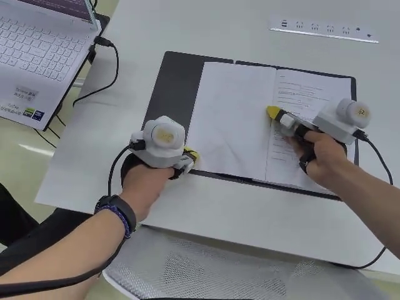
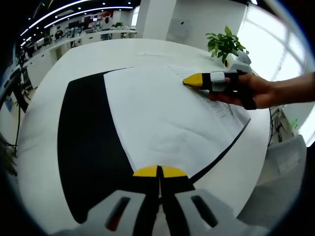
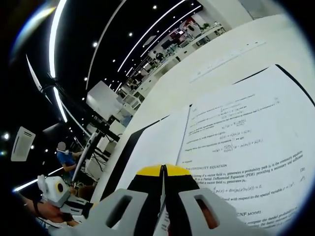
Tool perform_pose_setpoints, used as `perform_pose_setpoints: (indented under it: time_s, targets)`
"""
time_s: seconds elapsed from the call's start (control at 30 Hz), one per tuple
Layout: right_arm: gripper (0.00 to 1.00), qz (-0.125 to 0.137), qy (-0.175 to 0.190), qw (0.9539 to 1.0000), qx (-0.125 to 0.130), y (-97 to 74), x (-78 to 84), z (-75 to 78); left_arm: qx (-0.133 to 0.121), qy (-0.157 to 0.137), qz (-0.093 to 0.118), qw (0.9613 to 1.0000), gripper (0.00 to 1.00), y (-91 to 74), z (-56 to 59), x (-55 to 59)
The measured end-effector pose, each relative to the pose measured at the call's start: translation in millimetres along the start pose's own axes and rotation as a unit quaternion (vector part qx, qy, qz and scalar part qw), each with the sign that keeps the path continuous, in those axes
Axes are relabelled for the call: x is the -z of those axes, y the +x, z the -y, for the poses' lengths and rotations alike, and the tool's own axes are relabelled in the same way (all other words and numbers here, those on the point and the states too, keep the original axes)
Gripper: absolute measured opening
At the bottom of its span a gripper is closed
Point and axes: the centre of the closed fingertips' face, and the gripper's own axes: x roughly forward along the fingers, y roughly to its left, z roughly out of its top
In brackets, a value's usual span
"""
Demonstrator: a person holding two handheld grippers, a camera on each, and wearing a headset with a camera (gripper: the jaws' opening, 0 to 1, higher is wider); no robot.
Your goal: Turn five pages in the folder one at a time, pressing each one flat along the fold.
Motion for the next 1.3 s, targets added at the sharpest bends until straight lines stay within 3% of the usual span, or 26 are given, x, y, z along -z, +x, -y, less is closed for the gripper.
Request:
perform_pose_setpoints:
  time_s: [0.33,0.73,1.3]
  targets:
    - [0.00,0.011,0.005,0.9999,0.004,11.0,-11.2,4.3,0.000,0.001,-0.002,1.0000,0.00,2.0,-1.8,0.5]
    - [0.00,0.049,0.032,0.9981,0.017,26.0,-29.3,16.6,-0.001,0.005,-0.005,1.0000,0.00,4.8,-4.5,1.6]
    - [0.00,0.088,0.051,0.9945,0.028,35.2,-48.8,16.0,0.001,0.016,-0.008,0.9998,0.00,6.6,-5.1,2.6]
